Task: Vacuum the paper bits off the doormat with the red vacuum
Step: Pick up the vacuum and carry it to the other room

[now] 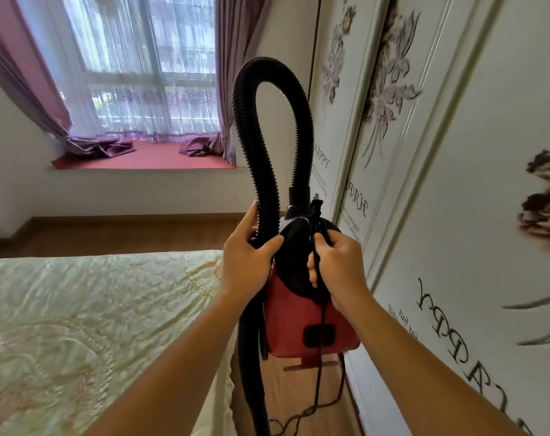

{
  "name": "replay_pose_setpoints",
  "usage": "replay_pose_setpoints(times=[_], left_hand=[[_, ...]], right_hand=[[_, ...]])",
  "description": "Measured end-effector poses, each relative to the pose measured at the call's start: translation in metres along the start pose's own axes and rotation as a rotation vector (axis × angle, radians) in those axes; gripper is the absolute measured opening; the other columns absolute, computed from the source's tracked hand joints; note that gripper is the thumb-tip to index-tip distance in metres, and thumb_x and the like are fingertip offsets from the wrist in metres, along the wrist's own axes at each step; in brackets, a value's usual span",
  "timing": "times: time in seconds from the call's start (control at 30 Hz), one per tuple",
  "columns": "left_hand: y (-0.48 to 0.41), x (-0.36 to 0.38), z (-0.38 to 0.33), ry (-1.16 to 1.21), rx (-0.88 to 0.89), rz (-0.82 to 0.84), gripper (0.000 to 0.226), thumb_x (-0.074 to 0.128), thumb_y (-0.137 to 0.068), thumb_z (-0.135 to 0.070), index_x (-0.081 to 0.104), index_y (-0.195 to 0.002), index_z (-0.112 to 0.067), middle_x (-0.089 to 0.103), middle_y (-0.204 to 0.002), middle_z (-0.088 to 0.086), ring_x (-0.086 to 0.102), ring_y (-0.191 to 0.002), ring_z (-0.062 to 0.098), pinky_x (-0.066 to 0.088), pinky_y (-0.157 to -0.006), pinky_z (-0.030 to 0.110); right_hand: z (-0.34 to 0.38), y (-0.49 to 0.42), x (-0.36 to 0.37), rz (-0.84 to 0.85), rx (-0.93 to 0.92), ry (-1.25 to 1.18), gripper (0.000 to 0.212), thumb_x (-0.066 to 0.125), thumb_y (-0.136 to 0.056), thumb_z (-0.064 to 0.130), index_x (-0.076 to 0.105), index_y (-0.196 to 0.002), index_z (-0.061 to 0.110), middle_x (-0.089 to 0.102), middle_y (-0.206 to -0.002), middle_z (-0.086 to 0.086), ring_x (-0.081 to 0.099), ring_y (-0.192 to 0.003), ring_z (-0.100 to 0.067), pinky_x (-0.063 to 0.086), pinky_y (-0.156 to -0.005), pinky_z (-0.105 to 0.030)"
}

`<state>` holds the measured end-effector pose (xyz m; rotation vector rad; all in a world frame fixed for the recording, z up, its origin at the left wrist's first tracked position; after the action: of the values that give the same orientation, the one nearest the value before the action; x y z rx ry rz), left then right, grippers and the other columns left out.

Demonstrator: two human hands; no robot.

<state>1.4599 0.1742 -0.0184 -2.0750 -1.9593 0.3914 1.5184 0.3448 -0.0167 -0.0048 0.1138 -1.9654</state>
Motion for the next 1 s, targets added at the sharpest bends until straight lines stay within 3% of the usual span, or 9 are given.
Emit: replay_pose_setpoints(times=[0.23,0.77,1.0], left_hand=[[-0.078,0.016,0.035,-0.004,0.004,0.008,0.073,0.070,-0.089,-0.002,0.050,-0.144,-0.046,0.075,-0.097,0.000,0.072,-0.088,0.028,0.062,-0.084,0.047],[-0.277,0.066,0.105,-0.080,-0.009,-0.149,0.072,0.072,-0.090,-0.005,0.047,-0.149,-0.039,0.076,-0.101,-0.002,0.074,-0.090,0.024,0.060,-0.088,0.049],[-0.351,0.069,0.139,-0.080,-0.017,-0.158,0.071,0.070,-0.090,-0.005,0.046,-0.150,-0.037,0.076,-0.098,-0.004,0.073,-0.086,0.021,0.061,-0.085,0.043]], right_hand=[[-0.019,-0.089,0.016,0.008,0.030,-0.042,0.027,0.051,-0.104,0.018,0.065,-0.083,0.008,0.056,-0.055,-0.007,0.048,-0.041,-0.020,0.042,-0.041,-0.028],[-0.025,-0.331,0.047,0.147,0.024,-0.101,0.025,0.050,-0.104,0.016,0.067,-0.088,0.007,0.055,-0.054,-0.007,0.047,-0.039,-0.019,0.042,-0.040,-0.028],[-0.035,-0.411,0.073,0.164,0.019,-0.076,0.027,0.050,-0.104,0.016,0.065,-0.084,0.005,0.056,-0.056,-0.009,0.047,-0.040,-0.020,0.041,-0.039,-0.027]])
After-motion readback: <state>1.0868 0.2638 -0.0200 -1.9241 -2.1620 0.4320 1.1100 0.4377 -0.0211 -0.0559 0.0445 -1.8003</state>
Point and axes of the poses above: each hand's wrist, its own y-axis away from the middle knuckle, its own x-axis out of the palm, z = x × y, the point moved 9 cm from there along -y, towards the middle knuckle
